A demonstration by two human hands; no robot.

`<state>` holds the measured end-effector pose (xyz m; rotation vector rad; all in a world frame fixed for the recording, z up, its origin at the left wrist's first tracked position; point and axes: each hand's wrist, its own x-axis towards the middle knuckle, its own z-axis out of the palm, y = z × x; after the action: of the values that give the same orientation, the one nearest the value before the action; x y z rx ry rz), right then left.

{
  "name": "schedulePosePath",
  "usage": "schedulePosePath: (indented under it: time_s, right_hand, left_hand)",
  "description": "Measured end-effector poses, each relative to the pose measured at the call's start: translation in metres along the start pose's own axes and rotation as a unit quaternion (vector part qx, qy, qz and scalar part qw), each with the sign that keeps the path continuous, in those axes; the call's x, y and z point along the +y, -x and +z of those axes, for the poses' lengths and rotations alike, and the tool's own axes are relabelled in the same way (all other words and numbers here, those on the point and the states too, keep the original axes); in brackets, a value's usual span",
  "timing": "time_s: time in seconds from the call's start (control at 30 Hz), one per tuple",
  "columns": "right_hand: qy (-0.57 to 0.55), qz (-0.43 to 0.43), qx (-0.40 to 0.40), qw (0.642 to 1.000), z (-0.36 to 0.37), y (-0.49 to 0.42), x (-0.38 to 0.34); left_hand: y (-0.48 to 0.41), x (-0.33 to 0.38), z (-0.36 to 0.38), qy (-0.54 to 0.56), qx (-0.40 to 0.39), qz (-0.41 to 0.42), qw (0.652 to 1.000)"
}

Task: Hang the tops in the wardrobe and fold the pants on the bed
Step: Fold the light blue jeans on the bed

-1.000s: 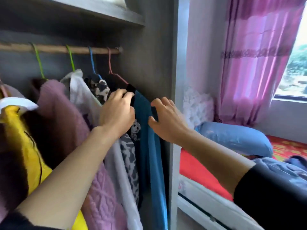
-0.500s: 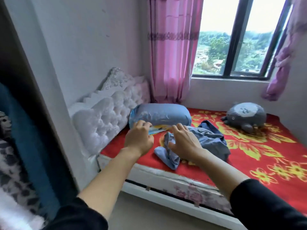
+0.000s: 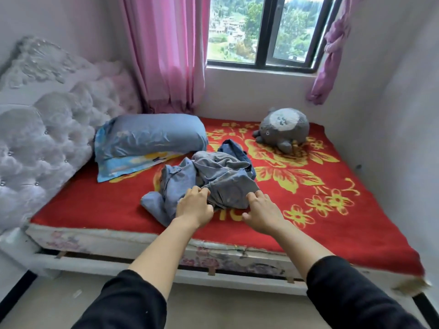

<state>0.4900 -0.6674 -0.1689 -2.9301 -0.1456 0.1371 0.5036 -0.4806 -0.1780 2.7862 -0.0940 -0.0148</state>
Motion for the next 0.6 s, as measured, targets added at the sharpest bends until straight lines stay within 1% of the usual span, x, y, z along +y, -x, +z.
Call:
schedulePosePath:
  time_s: [0.17, 0.3, 0.47, 0.6]
  right_hand:
    - [0.0, 0.017, -0.036, 0.999, 0.026, -0.094, 0.033]
    - [-0.001, 0.037, -0.071, 0.997, 0.052, -0.188, 0.053]
    - [-0.008, 0.065, -0.13, 0.989, 0.083, -0.29, 0.078]
    - [-0.018, 0.086, -0.178, 0.98, 0.127, -0.338, 0.092]
  left_hand:
    - [-0.099, -0.009, 0.048, 0.004, -0.031, -0.018, 0.999]
    - [-0.194, -0.03, 0.09, 0.025, -0.084, -0.055, 0.995]
    - [-0.297, -0.061, 0.141, 0.052, -0.153, -0.111, 0.981]
    - [-0.344, -0.084, 0.187, 0.085, -0.198, -0.174, 0.961]
